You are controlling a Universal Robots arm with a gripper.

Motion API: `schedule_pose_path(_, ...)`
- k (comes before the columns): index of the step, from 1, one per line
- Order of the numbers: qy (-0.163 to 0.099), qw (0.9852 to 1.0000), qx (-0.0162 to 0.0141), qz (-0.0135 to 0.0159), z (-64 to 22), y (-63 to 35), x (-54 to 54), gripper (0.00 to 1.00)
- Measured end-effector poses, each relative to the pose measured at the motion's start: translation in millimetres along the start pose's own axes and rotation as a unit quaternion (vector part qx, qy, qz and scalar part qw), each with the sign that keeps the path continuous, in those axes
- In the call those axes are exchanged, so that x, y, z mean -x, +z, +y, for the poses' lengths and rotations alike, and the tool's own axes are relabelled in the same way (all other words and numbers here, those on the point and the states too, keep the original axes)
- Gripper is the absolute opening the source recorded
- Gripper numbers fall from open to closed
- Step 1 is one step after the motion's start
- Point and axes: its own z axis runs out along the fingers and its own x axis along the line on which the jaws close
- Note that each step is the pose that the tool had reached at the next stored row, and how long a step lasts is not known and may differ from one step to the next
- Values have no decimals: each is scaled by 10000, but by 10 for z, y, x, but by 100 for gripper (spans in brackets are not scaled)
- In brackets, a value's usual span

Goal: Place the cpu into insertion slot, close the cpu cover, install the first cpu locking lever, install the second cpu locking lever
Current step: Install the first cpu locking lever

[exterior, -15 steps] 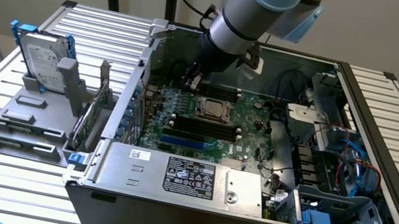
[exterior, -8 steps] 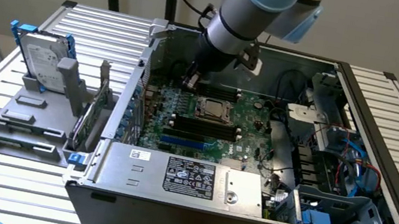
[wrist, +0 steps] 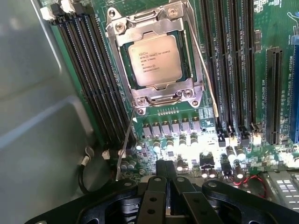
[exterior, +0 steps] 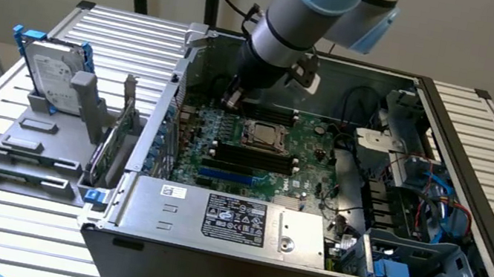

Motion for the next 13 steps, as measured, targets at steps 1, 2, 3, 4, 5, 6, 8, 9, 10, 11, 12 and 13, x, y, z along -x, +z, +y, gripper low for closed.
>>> schedule_pose_path(1,55,10000,9,24,-1,0,1,11)
schedule_pose_path(2,111,9999,17,52,-1,1,1,11)
schedule_pose_path(3,168,9998,25,80,-2,1,1,11)
schedule_pose_path(4,222,9997,31,111,-4,2,1,11)
schedule_pose_path(5,272,9995,36,144,-5,3,2,11)
schedule_pose_path(6,314,9993,39,179,-7,2,2,11)
schedule_pose_path(8,390,9989,38,260,-16,-1,3,11)
schedule_pose_path(9,420,9987,35,301,-21,-4,4,11)
schedule_pose_path(10,443,9984,29,342,-28,-7,5,11)
schedule_pose_path(11,462,9982,24,379,-38,-7,7,11)
schedule_pose_path(12,480,9980,20,409,-50,-6,10,11)
schedule_pose_path(13,498,9978,18,435,-62,-4,13,11)
